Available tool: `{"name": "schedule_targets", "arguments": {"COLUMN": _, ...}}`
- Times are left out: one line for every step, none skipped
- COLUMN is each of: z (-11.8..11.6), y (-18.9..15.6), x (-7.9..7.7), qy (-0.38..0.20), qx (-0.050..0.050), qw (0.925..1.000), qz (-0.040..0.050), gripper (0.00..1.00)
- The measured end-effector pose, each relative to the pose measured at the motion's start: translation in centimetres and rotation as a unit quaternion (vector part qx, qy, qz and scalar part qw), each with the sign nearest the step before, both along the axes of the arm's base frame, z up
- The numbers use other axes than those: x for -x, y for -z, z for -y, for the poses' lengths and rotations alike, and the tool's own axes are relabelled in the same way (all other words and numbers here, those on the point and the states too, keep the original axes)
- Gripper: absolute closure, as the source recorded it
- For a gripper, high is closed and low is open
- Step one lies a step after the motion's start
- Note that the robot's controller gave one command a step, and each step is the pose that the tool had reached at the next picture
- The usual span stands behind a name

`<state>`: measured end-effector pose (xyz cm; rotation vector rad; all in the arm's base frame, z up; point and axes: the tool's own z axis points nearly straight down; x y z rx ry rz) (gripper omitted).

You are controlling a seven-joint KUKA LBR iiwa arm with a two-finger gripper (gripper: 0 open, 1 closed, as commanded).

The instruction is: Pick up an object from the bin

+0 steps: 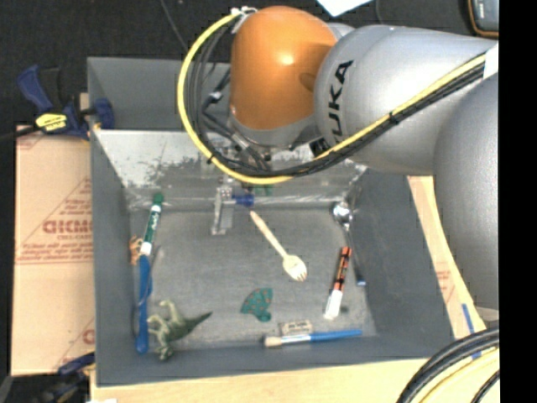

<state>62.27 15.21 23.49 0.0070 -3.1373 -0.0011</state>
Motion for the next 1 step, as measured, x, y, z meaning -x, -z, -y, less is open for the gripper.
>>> {"name": "schedule_targets", "arguments": {"z": 0.1, "y": -0.54, "x": -0.15, "qy": 0.002, "qx": -0.001, "qw": 1.0, "qz": 0.0042, "gripper": 0.0}}
